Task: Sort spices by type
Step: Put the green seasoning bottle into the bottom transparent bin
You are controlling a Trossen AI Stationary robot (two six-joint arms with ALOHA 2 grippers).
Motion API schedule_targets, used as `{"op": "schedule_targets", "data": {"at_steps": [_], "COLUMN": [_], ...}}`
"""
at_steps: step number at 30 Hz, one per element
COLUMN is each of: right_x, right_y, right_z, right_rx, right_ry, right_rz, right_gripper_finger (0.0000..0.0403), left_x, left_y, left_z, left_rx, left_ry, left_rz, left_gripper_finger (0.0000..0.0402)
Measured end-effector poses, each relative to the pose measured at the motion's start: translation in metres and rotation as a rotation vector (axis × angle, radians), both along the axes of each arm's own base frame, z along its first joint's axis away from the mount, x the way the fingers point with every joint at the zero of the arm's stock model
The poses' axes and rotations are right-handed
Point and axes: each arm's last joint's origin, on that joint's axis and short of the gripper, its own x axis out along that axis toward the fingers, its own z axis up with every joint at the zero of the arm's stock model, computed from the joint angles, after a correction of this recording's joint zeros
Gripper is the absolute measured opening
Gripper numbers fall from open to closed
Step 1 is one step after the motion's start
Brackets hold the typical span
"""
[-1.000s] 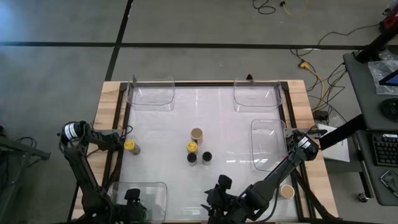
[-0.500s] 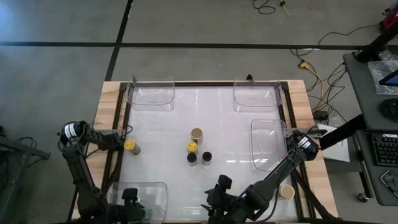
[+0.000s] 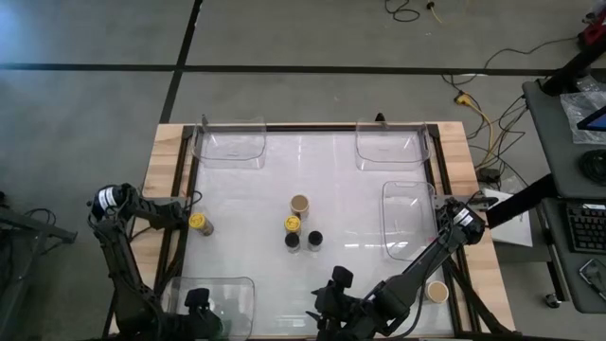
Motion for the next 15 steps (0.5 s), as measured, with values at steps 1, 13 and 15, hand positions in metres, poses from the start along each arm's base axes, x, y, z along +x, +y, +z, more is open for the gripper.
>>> {"op": "schedule_targets", "data": {"at_steps": [1,13,15], "right_x": [0.000,0.000,0.000], "right_y": [0.000,0.000,0.000], "right_z": [0.000,0.000,0.000], "right_rx": [0.000,-0.001,-0.001], "right_ry": [0.000,0.000,0.000], "right_rz": [0.000,0.002,0.002], "right_gripper_finger": [0.0219,0.0219,0.0219], "left_x": [0.001,0.023,0.023], "left_y": [0.001,0.029,0.033], "left_z": [0.000,0.001,-0.003], "left_rx": [0.002,0.124,0.154], "left_ry": [0.002,0.052,0.076], "left_rz": [0.009,0.097,0.097], "left_gripper_finger": [0.0261,0.0261,0.0261]}}
